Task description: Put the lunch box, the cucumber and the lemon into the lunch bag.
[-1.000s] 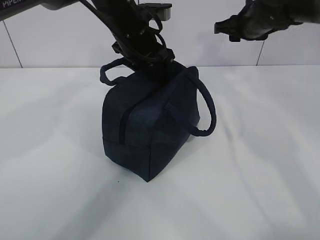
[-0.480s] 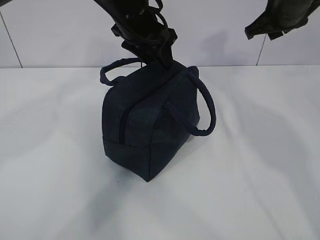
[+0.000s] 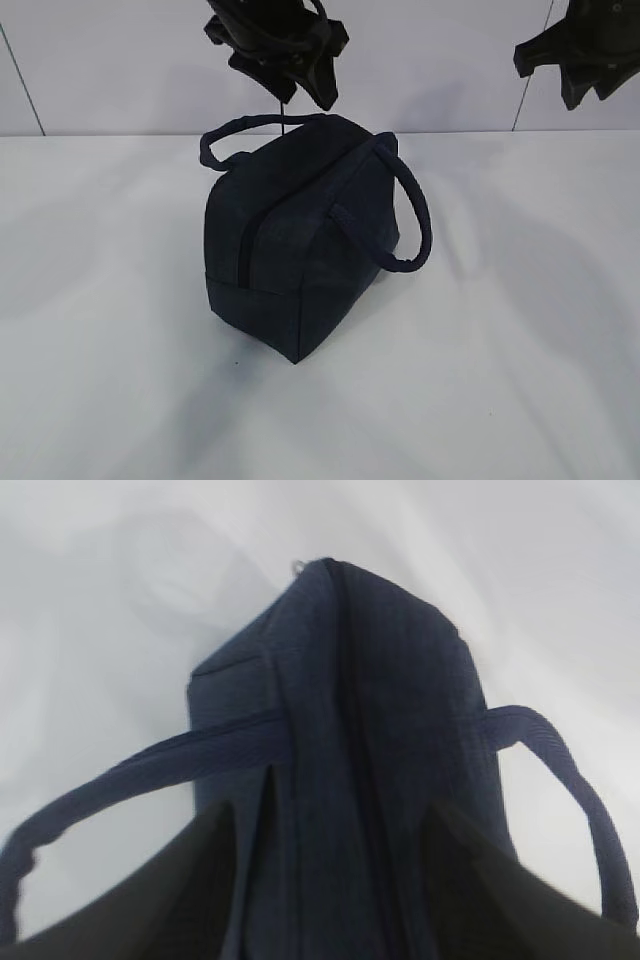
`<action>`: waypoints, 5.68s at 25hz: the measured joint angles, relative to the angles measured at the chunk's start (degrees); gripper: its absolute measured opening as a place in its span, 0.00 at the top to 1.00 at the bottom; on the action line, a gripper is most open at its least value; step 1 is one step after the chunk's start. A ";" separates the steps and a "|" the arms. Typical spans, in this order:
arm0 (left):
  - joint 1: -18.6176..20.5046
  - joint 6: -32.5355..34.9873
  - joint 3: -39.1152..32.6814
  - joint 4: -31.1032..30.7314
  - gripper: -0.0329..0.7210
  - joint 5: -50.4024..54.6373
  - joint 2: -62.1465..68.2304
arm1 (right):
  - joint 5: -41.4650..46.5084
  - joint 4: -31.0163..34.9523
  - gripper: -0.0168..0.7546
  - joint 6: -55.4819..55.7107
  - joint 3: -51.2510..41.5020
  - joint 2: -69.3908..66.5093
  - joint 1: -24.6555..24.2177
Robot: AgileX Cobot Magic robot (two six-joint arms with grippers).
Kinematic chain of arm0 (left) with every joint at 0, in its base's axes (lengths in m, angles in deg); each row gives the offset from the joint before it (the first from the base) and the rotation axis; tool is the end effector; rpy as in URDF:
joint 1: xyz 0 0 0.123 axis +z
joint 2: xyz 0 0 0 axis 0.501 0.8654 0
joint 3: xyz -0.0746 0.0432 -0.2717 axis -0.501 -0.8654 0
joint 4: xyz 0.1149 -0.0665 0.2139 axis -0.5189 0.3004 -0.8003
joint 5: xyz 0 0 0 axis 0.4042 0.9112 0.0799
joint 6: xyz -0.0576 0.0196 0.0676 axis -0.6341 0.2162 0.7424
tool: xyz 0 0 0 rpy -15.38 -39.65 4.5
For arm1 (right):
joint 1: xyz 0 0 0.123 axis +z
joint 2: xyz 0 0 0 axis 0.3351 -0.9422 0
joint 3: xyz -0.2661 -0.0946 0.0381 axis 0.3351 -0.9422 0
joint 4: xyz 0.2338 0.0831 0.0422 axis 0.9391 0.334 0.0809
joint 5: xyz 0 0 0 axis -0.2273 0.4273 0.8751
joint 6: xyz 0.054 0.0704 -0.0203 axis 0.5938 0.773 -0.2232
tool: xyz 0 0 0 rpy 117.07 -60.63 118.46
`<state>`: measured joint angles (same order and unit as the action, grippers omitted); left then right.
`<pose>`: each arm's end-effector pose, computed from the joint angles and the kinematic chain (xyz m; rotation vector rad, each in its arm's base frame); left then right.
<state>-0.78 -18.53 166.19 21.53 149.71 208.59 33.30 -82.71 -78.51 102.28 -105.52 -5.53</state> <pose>0.4120 -0.2701 0.3120 0.8181 2.5243 -0.4752 0.3906 0.0656 0.3339 -0.1521 2.6770 -0.3865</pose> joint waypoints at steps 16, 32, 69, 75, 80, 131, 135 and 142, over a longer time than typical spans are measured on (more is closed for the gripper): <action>0.01 -3.37 -7.84 -4.41 0.39 0.51 -10.91 | 0.76 10.88 0.52 -0.77 0.44 6.86 0.00; 0.01 -3.55 -24.73 -4.85 0.44 0.73 -32.62 | 1.61 12.88 0.45 -0.75 -6.93 30.00 0.00; 0.01 -3.64 -70.05 -6.73 0.46 -2.41 -93.42 | 2.67 13.21 0.45 -1.99 -45.03 87.39 0.00; 0.01 -3.64 -80.47 -6.36 0.46 -2.41 -105.10 | 2.78 13.21 0.45 -2.34 -50.63 95.35 0.00; 0.01 -3.64 -86.07 -6.24 0.46 -2.44 -113.08 | 2.78 13.21 0.45 -5.55 -55.60 100.70 0.00; 24.60 -5.53 -104.53 -11.21 0.46 -8.10 -127.82 | -4.80 16.86 0.45 -9.29 -73.44 106.54 -10.17; 30.61 -5.53 -104.53 -11.31 0.46 -8.10 -127.82 | -4.80 17.09 0.45 -9.29 -73.44 106.54 -12.23; 31.29 -5.53 -104.53 -11.31 0.46 -8.10 -127.82 | -4.80 17.09 0.45 -9.18 -73.44 106.54 -12.51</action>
<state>30.51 -24.06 61.65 10.23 141.61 80.78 28.50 -65.62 -87.69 28.83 1.02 -18.04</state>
